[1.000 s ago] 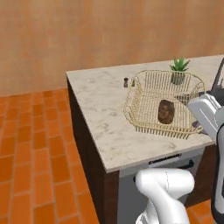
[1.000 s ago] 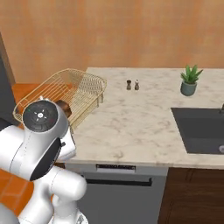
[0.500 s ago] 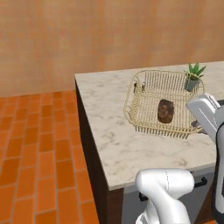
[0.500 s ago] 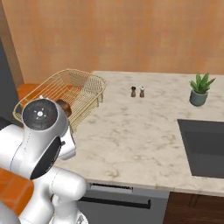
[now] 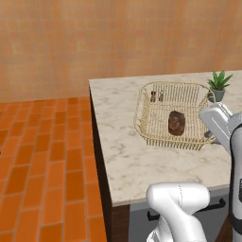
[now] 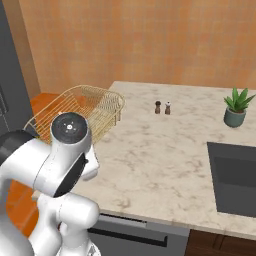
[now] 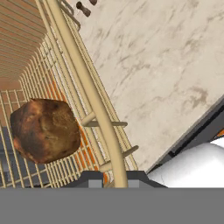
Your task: Open the cabinet, pick up the bread from the cabinet and place it in the basket. Then move the basket to the dining counter.
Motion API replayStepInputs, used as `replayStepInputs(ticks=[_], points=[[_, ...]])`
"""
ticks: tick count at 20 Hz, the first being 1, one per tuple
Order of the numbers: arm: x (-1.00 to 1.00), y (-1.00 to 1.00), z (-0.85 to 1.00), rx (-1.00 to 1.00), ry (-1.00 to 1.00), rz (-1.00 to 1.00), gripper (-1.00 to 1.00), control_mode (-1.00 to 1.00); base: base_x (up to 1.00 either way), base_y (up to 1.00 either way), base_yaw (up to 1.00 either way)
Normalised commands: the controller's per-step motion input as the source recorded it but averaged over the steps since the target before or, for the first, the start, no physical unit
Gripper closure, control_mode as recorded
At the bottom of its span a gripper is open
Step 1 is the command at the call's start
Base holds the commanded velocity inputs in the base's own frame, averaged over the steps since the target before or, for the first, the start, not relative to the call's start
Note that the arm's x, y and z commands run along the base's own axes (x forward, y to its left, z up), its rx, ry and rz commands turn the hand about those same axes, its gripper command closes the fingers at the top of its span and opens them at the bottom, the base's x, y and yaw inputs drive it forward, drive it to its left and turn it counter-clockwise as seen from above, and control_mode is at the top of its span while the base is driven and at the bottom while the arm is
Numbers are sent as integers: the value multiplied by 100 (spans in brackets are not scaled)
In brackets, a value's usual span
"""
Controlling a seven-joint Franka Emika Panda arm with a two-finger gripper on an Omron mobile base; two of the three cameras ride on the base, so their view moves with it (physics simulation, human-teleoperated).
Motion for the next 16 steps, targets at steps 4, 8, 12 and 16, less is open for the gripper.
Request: replayStepInputs(ticks=[4,8,12,16], points=[[100,-43,-78,0,14,15,100,-100,0,0,0],[100,-22,-84,0,27,1,100,-100,0,0,0],[95,-29,-67,0,18,0,100,-100,0,0,0],[46,-22,-50,0,2,0,100,-100,0,0,0]])
